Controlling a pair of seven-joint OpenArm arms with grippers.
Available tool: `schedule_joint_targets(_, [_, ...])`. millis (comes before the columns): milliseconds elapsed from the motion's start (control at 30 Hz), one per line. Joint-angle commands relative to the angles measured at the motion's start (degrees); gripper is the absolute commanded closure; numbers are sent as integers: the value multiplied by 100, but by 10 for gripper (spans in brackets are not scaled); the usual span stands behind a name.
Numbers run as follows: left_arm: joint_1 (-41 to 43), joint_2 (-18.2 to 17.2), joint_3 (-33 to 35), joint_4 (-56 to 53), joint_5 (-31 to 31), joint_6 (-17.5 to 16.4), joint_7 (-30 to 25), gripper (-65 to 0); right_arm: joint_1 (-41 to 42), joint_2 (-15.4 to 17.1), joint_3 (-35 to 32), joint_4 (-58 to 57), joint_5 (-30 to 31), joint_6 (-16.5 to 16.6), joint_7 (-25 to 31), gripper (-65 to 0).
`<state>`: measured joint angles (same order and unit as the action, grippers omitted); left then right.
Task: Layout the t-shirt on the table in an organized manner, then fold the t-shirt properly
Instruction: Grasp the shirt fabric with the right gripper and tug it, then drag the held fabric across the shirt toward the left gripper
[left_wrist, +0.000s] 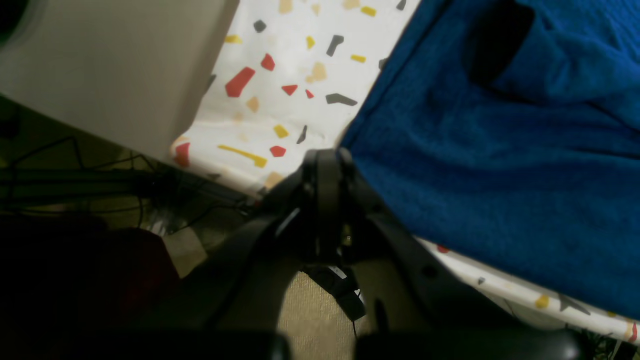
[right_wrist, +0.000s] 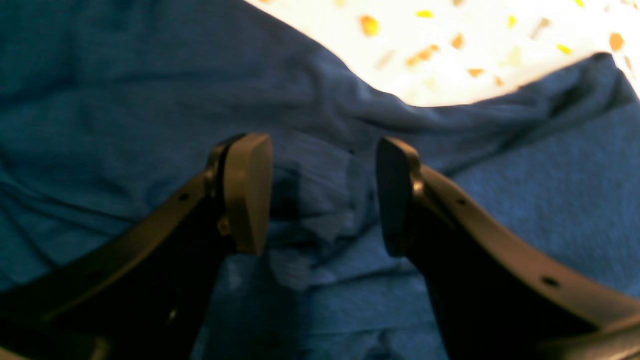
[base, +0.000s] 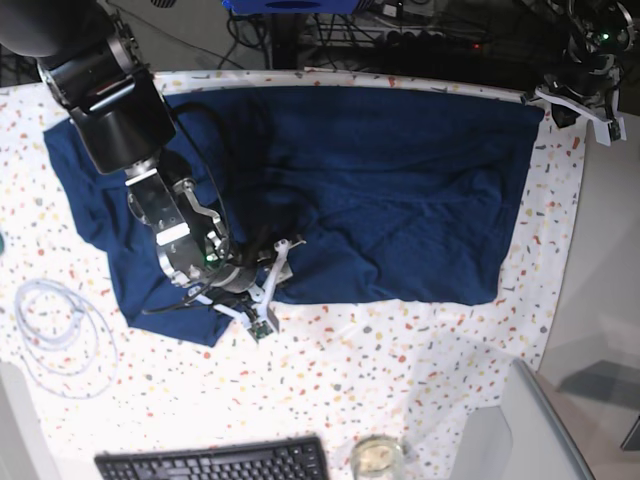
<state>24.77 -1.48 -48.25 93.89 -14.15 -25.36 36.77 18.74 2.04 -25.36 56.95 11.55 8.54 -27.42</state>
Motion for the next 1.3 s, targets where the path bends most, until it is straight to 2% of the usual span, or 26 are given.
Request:
schedule_joint_targets(0, [24, -77, -32, 75, -57, 9, -113, 0, 196, -24, 9, -20, 27, -5, 109, -276])
schedule_joint_targets(367, [24, -77, -32, 75, -57, 9, -113, 0, 337, -33, 9, -521, 27, -5, 109, -258])
schedule_joint_targets(433, [24, -77, -32, 75, -57, 9, -113, 0, 337, -33, 9, -521, 27, -5, 109, -209])
schedule_joint_targets(567, [32, -77, -32, 101, -57, 9, -113, 0, 328, -33, 9, -486, 27, -5, 100, -3])
schedule_joint_targets(633, [32, -77, -32, 110, -57, 9, -113, 0, 302, -33, 9, -372, 36, -5, 83, 0])
schedule_joint_targets(733, [112, -85, -32, 119, -57, 9, -121, 0, 82, -24, 35, 156, 36, -5, 74, 0])
schedule_joint_targets(800, [120, -85, -41, 145, -57, 9, -121, 0, -129, 99, 18, 692, 36, -5, 47, 0])
schedule_joint_targets(967, [94, -77, -410, 154, -57, 0, -121, 0, -920, 169, 9, 2371, 36, -5, -612, 0])
schedule_joint_targets(1067, [68, -103, -612, 154, -57, 0, -113, 0, -1483, 178, -17, 3496, 36, 4, -744, 0])
schedule_joint_targets(1267, [59, -182, -885, 154, -57, 0, -113, 0, -1931, 363, -870, 5202, 36, -5, -744, 0])
